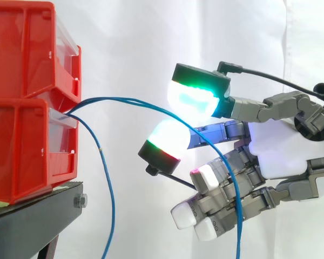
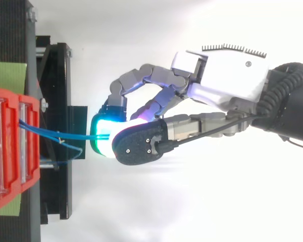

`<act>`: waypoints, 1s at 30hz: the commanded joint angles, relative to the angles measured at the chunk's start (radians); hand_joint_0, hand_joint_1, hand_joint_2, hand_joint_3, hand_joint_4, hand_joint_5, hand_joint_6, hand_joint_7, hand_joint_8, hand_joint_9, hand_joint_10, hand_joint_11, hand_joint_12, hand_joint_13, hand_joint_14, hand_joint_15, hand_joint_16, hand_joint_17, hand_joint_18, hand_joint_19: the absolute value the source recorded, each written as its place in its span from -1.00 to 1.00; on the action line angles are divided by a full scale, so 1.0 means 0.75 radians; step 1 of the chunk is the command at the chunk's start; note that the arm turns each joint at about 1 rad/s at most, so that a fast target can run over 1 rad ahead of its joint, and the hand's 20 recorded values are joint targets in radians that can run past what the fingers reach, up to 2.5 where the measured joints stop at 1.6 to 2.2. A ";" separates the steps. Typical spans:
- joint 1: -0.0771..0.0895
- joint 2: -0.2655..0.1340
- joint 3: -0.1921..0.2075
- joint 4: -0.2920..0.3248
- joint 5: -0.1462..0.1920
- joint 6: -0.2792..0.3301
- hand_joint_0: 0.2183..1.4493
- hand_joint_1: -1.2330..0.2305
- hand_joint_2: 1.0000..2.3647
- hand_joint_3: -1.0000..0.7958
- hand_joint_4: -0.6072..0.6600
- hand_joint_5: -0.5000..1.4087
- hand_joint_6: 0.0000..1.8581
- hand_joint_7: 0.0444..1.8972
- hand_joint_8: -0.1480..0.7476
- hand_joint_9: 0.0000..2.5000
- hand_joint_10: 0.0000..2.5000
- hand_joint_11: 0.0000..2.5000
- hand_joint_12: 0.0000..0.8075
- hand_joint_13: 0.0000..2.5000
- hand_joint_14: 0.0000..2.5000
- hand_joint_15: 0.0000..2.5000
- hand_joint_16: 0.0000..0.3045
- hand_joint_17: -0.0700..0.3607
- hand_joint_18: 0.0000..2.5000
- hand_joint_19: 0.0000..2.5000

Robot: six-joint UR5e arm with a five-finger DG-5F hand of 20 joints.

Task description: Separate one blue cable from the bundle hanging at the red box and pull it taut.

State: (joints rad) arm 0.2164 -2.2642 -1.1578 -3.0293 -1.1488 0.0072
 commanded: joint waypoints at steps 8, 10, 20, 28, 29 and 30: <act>-0.002 0.004 -0.001 -0.015 0.000 -0.001 -0.31 -0.24 -0.97 -0.18 -0.11 -0.70 -0.06 0.15 -0.08 -0.18 -0.98 -0.41 -0.31 -0.33 -0.99 -0.70 -0.76 -0.30 -0.48 -0.63; -0.002 0.004 -0.001 -0.015 0.000 -0.001 -0.30 -0.25 -0.97 -0.17 -0.13 -0.71 -0.04 0.12 -0.07 -0.18 -0.98 -0.42 -0.31 -0.33 -0.99 -0.70 -0.76 -0.30 -0.48 -0.63; -0.004 0.010 -0.001 -0.023 0.000 -0.001 -0.16 -0.38 -0.99 -0.36 -0.20 -0.72 -0.02 0.06 -0.09 -0.20 -0.98 -0.41 -0.31 -0.34 -0.99 -0.71 -0.76 -0.30 -0.47 -0.64; -0.006 0.027 -0.001 -0.051 0.000 -0.001 -0.08 -0.45 -1.00 -0.44 -0.19 -0.72 -0.01 0.04 -0.12 -0.20 -0.98 -0.41 -0.34 -0.35 -0.99 -0.71 -0.78 -0.32 -0.47 -0.65; -0.006 0.027 -0.001 -0.051 0.000 -0.001 -0.09 -0.45 -1.00 -0.44 -0.18 -0.72 -0.02 0.04 -0.12 -0.20 -0.98 -0.41 -0.35 -0.35 -0.99 -0.72 -0.78 -0.32 -0.47 -0.66; -0.006 0.027 -0.001 -0.051 0.000 -0.001 -0.09 -0.46 -1.00 -0.44 -0.18 -0.72 -0.02 0.02 -0.12 -0.20 -0.98 -0.41 -0.34 -0.35 -0.99 -0.72 -0.78 -0.32 -0.47 -0.66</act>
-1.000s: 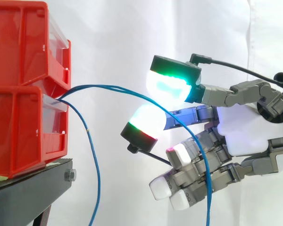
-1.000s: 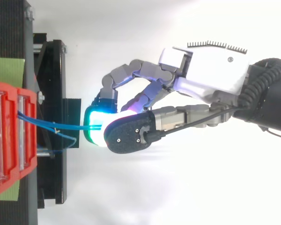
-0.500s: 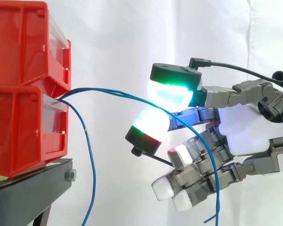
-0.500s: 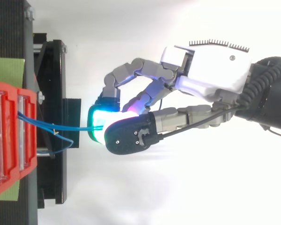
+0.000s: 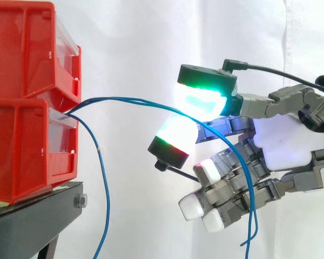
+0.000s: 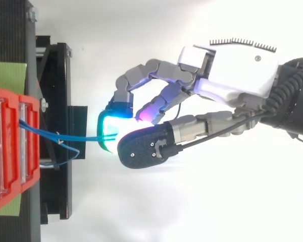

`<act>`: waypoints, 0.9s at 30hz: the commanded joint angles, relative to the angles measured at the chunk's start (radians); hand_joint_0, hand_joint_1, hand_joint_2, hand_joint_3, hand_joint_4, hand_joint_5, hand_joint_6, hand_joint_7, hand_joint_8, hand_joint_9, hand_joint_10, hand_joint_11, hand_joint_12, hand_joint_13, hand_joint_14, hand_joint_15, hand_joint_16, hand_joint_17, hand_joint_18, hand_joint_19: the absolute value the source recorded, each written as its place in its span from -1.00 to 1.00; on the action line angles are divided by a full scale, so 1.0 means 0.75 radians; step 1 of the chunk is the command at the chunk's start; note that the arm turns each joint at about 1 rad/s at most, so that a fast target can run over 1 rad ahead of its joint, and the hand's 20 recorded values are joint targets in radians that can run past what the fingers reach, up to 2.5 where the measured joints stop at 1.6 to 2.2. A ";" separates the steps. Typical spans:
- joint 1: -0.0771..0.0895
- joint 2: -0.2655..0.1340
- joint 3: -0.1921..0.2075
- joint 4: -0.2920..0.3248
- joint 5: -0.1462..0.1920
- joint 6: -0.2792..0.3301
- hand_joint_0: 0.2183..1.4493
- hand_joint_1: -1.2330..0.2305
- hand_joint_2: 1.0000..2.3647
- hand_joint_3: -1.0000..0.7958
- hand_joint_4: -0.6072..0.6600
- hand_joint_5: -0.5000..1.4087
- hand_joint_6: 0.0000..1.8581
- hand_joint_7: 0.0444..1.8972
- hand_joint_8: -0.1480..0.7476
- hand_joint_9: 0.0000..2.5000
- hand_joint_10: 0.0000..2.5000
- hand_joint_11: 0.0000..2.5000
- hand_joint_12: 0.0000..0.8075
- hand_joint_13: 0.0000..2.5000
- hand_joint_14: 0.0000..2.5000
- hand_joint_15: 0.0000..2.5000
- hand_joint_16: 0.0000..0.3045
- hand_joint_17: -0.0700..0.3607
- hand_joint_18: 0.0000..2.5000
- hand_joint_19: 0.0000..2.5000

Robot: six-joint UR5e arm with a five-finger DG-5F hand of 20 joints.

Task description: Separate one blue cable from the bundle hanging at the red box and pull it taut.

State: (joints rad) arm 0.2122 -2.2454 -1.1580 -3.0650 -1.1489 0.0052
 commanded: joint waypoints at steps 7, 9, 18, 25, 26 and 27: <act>-0.007 0.004 0.000 -0.012 0.000 0.001 -0.11 -0.49 -1.00 -0.44 -0.19 -0.71 -0.03 0.02 -0.13 -0.20 -0.98 -0.40 -0.35 -0.34 -0.99 -0.72 -0.78 -0.33 -0.47 -0.67; -0.009 0.008 0.002 -0.014 0.000 0.001 -0.13 -0.50 -1.00 -0.44 -0.18 -0.71 -0.03 0.01 -0.14 -0.20 -0.98 -0.40 -0.36 -0.34 -0.99 -0.72 -0.78 -0.33 -0.47 -0.67; -0.017 0.010 0.000 -0.022 -0.002 0.001 -0.27 -0.52 -1.00 -0.44 -0.16 -0.71 -0.03 0.01 -0.13 -0.21 -0.98 -0.40 -0.35 -0.35 -0.99 -0.71 -0.79 -0.33 -0.48 -0.66; -0.023 0.016 0.000 -0.024 -0.012 0.001 -0.42 -0.35 -1.00 -0.44 -0.16 -0.71 -0.04 -0.01 -0.11 -0.20 -0.98 -0.42 -0.35 -0.35 -0.99 -0.71 -0.78 -0.32 -0.48 -0.65; -0.025 0.018 0.000 -0.024 -0.014 0.001 -0.44 -0.28 -1.00 -0.44 -0.16 -0.71 -0.04 -0.02 -0.10 -0.20 -0.98 -0.42 -0.33 -0.34 -0.99 -0.71 -0.78 -0.32 -0.48 -0.64; -0.027 0.018 0.000 -0.026 -0.014 0.001 -0.45 -0.23 -1.00 -0.44 -0.15 -0.71 -0.04 -0.01 -0.10 -0.20 -0.98 -0.42 -0.33 -0.34 -0.99 -0.70 -0.77 -0.31 -0.48 -0.64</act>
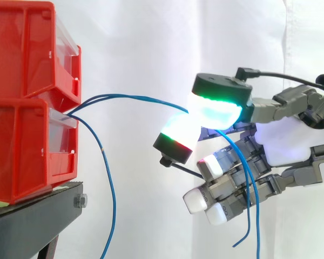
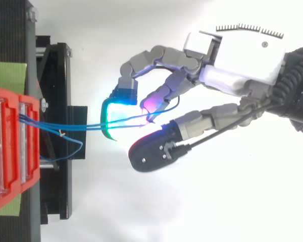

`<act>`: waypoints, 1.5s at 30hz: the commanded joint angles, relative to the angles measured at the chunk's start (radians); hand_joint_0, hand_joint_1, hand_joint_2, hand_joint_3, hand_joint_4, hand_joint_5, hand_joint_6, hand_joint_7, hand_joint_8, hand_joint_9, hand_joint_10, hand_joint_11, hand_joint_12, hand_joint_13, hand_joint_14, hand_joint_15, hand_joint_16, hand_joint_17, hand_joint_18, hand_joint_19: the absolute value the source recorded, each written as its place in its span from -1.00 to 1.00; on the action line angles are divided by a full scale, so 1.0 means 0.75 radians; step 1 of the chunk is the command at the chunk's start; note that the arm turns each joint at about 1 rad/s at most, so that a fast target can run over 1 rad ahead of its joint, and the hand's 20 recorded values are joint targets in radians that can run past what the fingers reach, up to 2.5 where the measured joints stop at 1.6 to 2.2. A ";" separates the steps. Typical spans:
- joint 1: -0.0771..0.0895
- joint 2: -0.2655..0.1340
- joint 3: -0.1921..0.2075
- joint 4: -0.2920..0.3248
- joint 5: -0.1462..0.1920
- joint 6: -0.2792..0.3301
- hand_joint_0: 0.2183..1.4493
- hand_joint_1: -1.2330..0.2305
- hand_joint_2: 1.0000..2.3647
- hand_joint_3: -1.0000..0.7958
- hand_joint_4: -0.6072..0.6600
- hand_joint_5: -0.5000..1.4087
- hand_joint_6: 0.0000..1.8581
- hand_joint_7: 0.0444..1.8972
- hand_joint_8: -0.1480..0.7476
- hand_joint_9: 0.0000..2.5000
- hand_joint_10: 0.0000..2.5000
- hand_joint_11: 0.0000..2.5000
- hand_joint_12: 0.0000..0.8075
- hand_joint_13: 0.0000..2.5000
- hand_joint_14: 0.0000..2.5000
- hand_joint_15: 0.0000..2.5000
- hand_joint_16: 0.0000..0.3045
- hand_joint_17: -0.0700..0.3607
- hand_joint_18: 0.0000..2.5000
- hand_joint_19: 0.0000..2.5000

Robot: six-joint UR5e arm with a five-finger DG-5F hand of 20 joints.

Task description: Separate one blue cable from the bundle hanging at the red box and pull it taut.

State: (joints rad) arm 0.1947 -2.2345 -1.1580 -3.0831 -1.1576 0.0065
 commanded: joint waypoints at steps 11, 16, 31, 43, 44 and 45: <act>-0.008 0.018 0.000 -0.027 -0.003 -0.007 -0.50 -0.08 -1.00 -0.44 -0.13 -0.71 -0.06 -0.03 -0.07 -0.21 -0.98 -0.43 -0.28 -0.34 -0.99 -0.71 -0.74 -0.26 -0.46 -0.62; -0.008 0.018 0.000 -0.027 -0.003 -0.007 -0.35 -0.07 -1.00 -0.44 -0.19 -0.70 -0.06 0.03 -0.10 -0.21 -0.98 -0.42 -0.30 -0.35 -0.99 -0.70 -0.76 -0.29 -0.48 -0.60; -0.012 0.018 0.002 -0.033 -0.003 -0.005 -0.14 -0.43 -1.00 -0.44 -0.21 -0.71 -0.02 0.05 -0.10 -0.22 -0.98 -0.40 -0.31 -0.36 -0.99 -0.71 -0.76 -0.29 -0.46 -0.62; -0.020 0.034 0.000 -0.070 -0.013 -0.009 -0.34 -0.48 -1.00 -0.44 -0.15 -0.70 -0.03 0.01 -0.13 -0.21 -0.98 -0.40 -0.33 -0.36 -0.99 -0.70 -0.76 -0.30 -0.46 -0.62; -0.020 0.034 0.000 -0.074 -0.015 -0.009 -0.43 -0.45 -1.00 -0.44 -0.13 -0.70 -0.04 0.01 -0.11 -0.22 -0.98 -0.41 -0.32 -0.35 -0.99 -0.70 -0.76 -0.29 -0.46 -0.62; -0.022 0.034 0.000 -0.074 -0.015 -0.009 -0.51 -0.36 -1.00 -0.44 -0.09 -0.70 -0.05 -0.03 -0.08 -0.22 -0.98 -0.41 -0.27 -0.35 -0.99 -0.71 -0.74 -0.26 -0.44 -0.61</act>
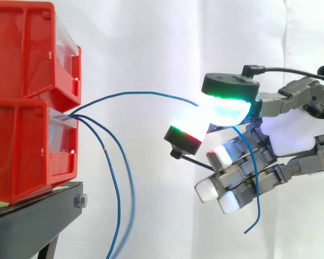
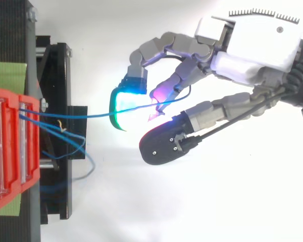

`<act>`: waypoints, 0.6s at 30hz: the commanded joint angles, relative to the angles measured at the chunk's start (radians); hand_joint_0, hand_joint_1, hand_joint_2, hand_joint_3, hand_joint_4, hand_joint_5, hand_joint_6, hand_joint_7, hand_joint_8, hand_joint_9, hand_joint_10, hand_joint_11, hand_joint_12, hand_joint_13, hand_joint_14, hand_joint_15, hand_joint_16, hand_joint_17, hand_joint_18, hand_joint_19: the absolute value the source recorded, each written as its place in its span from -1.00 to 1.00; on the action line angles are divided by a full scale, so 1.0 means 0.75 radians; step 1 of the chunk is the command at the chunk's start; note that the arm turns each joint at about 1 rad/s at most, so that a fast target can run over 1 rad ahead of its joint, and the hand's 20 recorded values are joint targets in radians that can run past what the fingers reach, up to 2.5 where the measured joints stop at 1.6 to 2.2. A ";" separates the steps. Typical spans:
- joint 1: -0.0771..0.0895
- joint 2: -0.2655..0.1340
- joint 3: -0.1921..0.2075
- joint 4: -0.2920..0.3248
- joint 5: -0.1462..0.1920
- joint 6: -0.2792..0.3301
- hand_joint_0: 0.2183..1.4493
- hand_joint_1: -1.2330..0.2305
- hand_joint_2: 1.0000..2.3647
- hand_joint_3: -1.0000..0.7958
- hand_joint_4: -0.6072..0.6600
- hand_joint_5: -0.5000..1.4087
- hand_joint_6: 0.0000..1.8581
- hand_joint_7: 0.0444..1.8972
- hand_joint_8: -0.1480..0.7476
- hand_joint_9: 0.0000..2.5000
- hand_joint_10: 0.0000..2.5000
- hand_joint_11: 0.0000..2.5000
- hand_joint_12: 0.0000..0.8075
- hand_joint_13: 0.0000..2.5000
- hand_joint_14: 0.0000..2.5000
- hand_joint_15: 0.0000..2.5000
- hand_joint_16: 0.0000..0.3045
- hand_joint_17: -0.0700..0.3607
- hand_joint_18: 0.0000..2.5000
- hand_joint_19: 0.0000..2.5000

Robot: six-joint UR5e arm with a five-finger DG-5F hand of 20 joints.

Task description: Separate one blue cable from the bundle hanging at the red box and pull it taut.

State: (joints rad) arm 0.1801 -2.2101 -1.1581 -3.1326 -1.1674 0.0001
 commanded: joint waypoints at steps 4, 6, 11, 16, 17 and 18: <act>-0.007 0.002 0.000 -0.010 -0.016 0.000 -0.58 -0.03 -1.00 -0.44 0.01 -0.69 -0.07 -0.07 -0.03 -0.20 -0.99 -0.44 -0.21 -0.35 -0.99 -0.71 -0.71 -0.21 -0.43 -0.61; -0.009 0.002 0.000 -0.012 -0.024 0.000 -0.57 0.04 -1.00 -0.44 0.00 -0.69 -0.08 -0.05 -0.02 -0.19 -0.98 -0.44 -0.21 -0.35 -0.99 -0.70 -0.70 -0.20 -0.43 -0.61; -0.011 0.004 0.000 -0.020 -0.029 -0.002 -0.39 0.14 -1.00 -0.44 -0.06 -0.69 -0.09 0.02 -0.06 -0.19 -0.98 -0.42 -0.26 -0.36 -0.99 -0.69 -0.74 -0.26 -0.46 -0.58; -0.011 0.004 0.000 -0.026 -0.029 0.000 -0.35 0.02 -0.99 -0.35 -0.07 -0.69 -0.08 0.07 -0.05 -0.20 -0.98 -0.41 -0.26 -0.36 -0.99 -0.69 -0.73 -0.25 -0.46 -0.58; -0.013 0.004 0.000 -0.028 -0.029 0.000 -0.36 -0.01 -0.98 -0.32 -0.06 -0.69 -0.08 0.09 -0.05 -0.20 -0.98 -0.42 -0.26 -0.37 -0.99 -0.69 -0.73 -0.25 -0.46 -0.58; -0.013 0.004 0.000 -0.028 -0.029 -0.002 -0.36 -0.02 -0.98 -0.29 -0.06 -0.69 -0.07 0.10 -0.04 -0.20 -0.98 -0.42 -0.25 -0.37 -0.99 -0.69 -0.73 -0.25 -0.46 -0.58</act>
State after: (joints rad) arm 0.1711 -2.2076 -1.1581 -3.1516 -1.1887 -0.0006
